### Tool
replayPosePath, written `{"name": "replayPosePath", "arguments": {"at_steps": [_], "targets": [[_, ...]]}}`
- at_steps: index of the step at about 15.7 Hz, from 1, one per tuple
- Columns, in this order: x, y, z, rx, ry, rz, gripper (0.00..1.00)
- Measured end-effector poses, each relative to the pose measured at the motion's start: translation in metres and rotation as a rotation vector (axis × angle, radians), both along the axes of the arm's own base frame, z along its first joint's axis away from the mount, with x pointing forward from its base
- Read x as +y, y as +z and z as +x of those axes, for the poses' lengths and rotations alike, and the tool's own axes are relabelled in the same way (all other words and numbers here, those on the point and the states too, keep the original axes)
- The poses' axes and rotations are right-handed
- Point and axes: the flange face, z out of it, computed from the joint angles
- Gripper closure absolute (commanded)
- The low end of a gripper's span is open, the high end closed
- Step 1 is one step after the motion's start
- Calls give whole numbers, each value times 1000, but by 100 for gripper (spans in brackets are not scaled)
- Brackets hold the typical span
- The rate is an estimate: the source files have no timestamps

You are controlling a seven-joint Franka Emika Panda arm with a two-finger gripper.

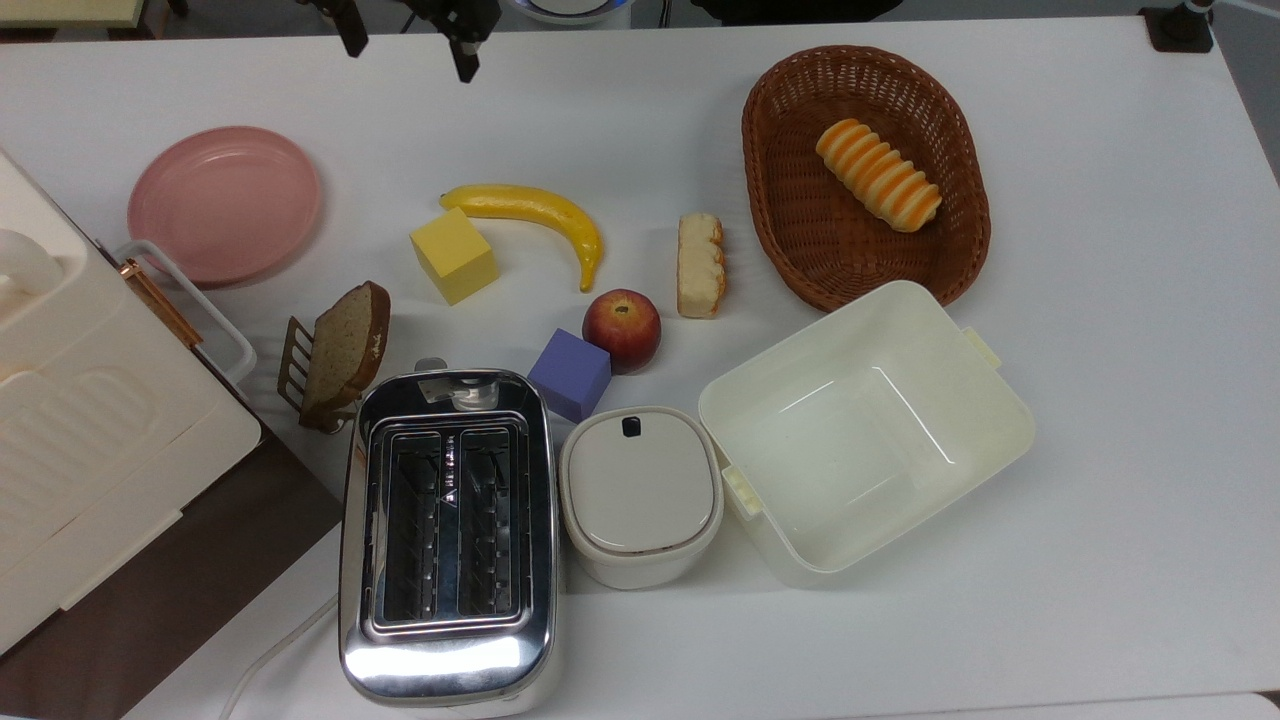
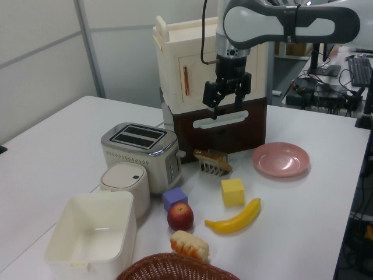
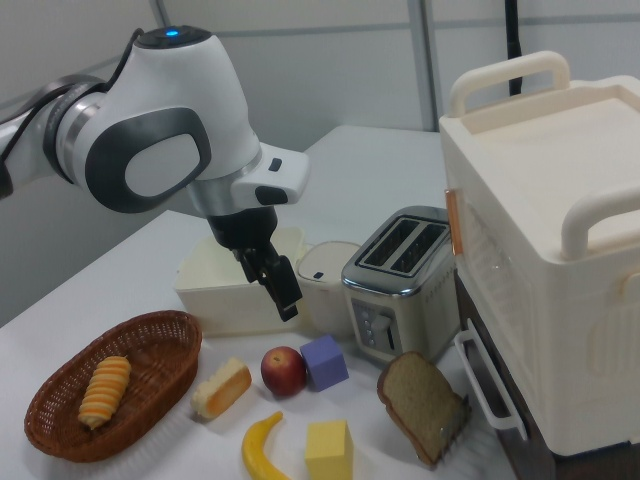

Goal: Put the bread on the table

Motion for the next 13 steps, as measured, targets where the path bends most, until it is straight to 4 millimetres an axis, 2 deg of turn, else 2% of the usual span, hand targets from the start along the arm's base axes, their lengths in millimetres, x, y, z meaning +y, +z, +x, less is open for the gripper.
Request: {"name": "replayPosePath", "arguments": {"at_steps": [4, 13], "targets": [[14, -6, 2, 23, 56, 10, 0], [14, -6, 2, 22, 69, 0, 0]]}}
